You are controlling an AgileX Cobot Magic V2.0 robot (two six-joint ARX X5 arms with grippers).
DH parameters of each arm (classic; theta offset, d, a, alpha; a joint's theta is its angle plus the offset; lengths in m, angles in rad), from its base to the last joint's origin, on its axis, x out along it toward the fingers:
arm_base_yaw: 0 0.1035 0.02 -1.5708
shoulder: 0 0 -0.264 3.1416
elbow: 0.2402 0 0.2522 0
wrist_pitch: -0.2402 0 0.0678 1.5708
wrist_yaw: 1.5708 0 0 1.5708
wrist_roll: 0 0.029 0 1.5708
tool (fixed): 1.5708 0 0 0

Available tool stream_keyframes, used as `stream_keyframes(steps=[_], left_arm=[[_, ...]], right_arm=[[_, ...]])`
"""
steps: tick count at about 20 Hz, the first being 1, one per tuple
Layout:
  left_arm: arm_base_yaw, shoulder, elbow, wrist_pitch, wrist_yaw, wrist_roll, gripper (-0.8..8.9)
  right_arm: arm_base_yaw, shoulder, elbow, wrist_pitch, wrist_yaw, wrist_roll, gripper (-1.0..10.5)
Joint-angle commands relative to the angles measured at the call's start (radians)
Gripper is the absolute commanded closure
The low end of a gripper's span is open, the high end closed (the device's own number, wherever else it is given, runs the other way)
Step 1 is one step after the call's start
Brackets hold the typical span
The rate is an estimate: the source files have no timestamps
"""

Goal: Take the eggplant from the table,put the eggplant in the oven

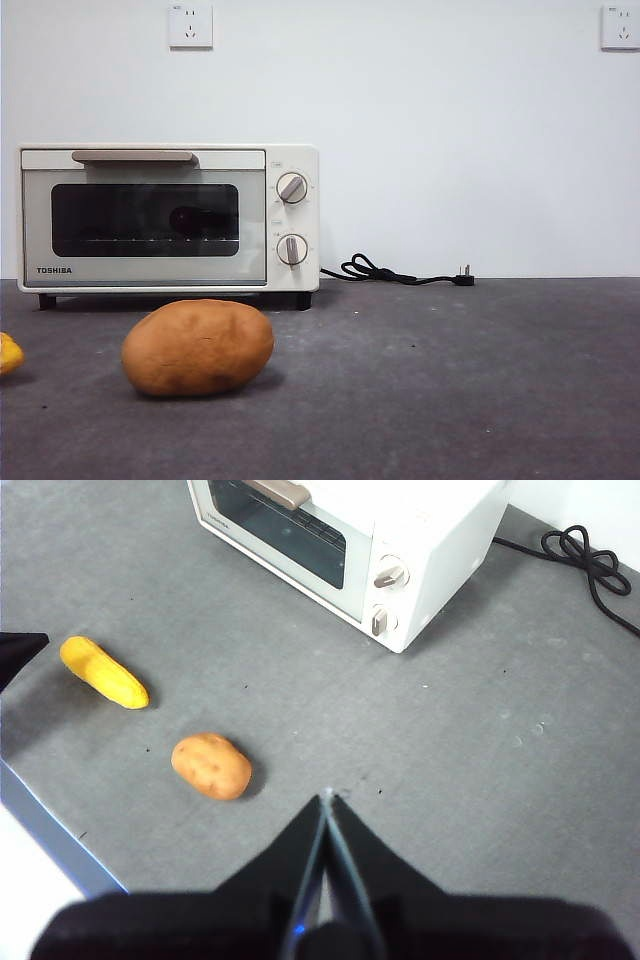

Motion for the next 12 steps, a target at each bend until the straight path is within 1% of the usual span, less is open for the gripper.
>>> stream_keyframes(steps=[1, 3, 4, 5, 8, 9, 10, 12], left_arm=[[-0.002, 0.001, -0.006, 0.004, -0.003, -0.011, 8.17], [-0.002, 0.001, -0.006, 0.004, -0.003, -0.011, 8.17], [-0.002, 0.001, -0.006, 0.004, -0.003, -0.011, 8.17], [-0.002, 0.001, -0.006, 0.004, -0.003, -0.011, 8.17], [-0.002, 0.001, -0.006, 0.005, -0.003, -0.011, 8.17], [-0.002, 0.001, -0.006, 0.004, -0.003, -0.011, 8.17], [-0.002, 0.002, -0.006, 0.005, -0.003, -0.011, 8.17], [-0.002, 0.002, -0.006, 0.004, -0.003, -0.011, 8.17]], right_arm=[[0.001, 0.003, -0.006, -0.021, 0.001, 0.011, 9.5], [0.001, 0.003, -0.006, -0.021, 0.003, 0.000, 9.5], [0.001, 0.003, -0.006, -0.021, 0.018, -0.035, 9.5], [0.000, 0.003, -0.006, -0.021, 0.032, -0.053, 9.5], [-0.035, -0.026, -0.006, -0.020, 0.101, -0.054, 9.5], [-0.050, -0.045, -0.006, -0.018, 0.117, -0.071, 9.5], [-0.070, -0.069, -0.006, -0.018, 0.110, -0.072, 9.5], [-0.122, -0.133, -0.006, -0.018, 0.064, -0.047, 9.5]])
